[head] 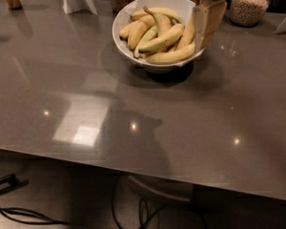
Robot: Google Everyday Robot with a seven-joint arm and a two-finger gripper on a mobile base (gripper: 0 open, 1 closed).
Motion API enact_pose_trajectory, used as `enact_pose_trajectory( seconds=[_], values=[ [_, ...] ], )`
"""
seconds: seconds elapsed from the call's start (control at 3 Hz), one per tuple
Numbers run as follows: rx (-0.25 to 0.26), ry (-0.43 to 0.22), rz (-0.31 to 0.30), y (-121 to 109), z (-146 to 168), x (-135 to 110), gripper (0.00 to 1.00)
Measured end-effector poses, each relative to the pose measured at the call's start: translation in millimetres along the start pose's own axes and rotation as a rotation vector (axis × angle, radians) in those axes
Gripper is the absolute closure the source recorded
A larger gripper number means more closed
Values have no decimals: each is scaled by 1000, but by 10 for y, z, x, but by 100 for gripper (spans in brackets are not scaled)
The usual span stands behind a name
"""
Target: Pick banana from white bowl
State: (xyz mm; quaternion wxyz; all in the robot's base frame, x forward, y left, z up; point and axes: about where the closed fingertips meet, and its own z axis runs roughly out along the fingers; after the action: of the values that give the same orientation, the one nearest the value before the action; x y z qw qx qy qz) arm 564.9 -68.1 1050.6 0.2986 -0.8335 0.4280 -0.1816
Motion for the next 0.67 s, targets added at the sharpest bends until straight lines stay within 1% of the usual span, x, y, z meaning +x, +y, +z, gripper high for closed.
enact_pose_trajectory(
  seconds=[0.33,0.67],
  values=[
    [37,-22,-111,-254,274,-24,0],
    [18,-63,-180,-365,652,-59,19]
  ],
)
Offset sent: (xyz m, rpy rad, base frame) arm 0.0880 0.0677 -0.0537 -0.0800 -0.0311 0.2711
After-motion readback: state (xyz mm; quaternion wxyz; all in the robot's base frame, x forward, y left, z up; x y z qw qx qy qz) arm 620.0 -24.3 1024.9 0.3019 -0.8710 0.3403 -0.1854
